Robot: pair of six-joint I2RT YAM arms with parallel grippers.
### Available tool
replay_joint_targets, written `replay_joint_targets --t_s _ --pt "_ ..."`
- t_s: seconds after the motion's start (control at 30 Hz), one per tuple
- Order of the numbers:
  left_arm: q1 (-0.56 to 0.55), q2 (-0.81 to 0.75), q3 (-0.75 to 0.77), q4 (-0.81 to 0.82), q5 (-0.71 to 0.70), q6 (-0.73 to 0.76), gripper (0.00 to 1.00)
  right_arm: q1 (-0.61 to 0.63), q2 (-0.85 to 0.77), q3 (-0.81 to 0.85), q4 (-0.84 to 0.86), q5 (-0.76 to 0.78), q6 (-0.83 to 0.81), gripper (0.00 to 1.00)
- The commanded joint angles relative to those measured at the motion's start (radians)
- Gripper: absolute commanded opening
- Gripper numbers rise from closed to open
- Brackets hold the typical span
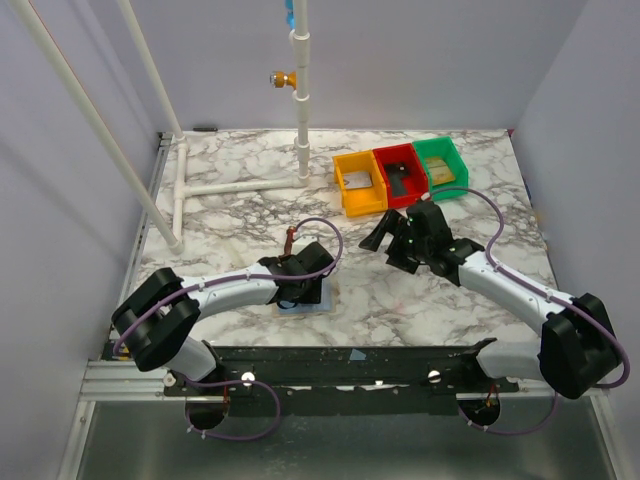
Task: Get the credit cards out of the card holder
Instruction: Remove the credit card from the card holder.
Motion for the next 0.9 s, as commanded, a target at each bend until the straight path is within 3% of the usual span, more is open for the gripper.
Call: replay_joint_targets --t_s 0.0,0.37,0.5,0.87 --pt "-0.007 0.018 -0.015 -0.006 -0.024 -0.005 0.42 0.006 -0.016 0.007 -0.034 0.025 -0.028 1.00" --pt "-0.007 0.020 -0.038 0.025 0.002 -0.005 0.10 0.076 0.018 0.051 -0.055 0.015 -0.051 1.00" --pt "-0.001 0.016 -0.051 0.044 0.022 -0.003 0.02 0.130 0.037 0.077 -0.055 0.016 -0.038 1.00" --pt "0.102 -0.059 -0.193 0.235 0.215 -0.024 0.00 0.201 0.115 0.048 0.089 -0.115 0.082 1.00"
